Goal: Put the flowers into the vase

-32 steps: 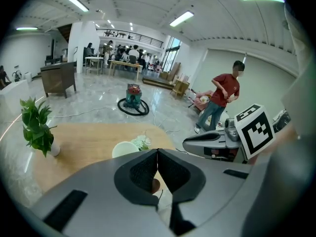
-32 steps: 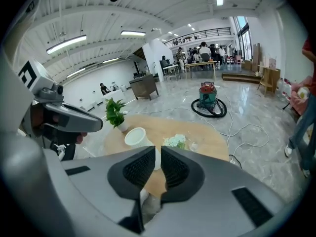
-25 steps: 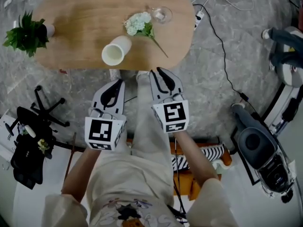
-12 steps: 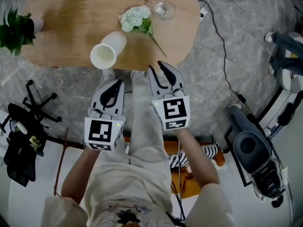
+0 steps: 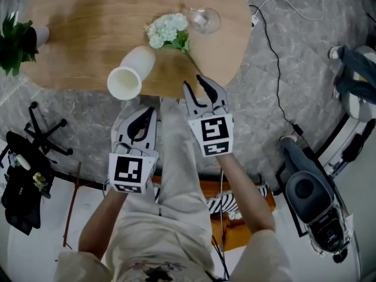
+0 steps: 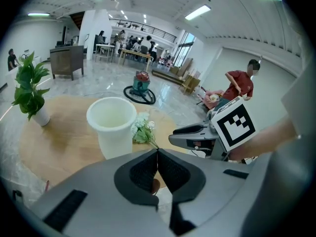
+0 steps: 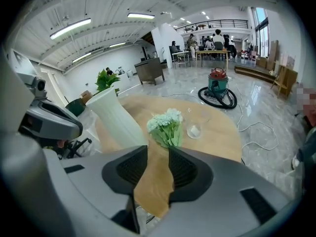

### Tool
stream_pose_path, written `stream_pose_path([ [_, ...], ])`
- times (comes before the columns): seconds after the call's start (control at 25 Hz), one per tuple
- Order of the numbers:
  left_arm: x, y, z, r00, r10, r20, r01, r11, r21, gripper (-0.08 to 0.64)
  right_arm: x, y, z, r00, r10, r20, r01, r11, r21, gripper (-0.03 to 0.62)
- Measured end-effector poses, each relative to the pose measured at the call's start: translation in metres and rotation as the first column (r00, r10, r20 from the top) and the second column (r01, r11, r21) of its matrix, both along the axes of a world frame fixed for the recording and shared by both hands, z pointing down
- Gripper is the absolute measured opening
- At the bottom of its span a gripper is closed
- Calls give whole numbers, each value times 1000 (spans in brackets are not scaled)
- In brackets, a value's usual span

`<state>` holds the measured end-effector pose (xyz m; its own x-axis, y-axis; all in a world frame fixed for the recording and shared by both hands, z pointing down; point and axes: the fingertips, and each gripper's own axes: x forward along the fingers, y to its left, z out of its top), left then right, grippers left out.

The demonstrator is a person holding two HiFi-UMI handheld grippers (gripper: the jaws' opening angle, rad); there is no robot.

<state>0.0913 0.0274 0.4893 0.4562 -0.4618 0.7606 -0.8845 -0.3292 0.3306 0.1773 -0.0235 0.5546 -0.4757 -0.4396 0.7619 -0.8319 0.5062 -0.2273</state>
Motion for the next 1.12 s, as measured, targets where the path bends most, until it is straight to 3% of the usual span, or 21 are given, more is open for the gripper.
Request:
stream_pose_path([
  [0.48,1,1,39,999,-22,33,22,1000,4,9,-5,-11,44,996,-66,-67,66,998,4,149],
  [0.76,5,2,48,1000,-20,16,20,1000,-8,9,-8,-17,74,979,-115,-166,123,992,38,150],
  [1.12,0,5,61,999,-34,10,34,999,-16,9,-14,-24,107,973,-112,-203,119,993,19,150],
])
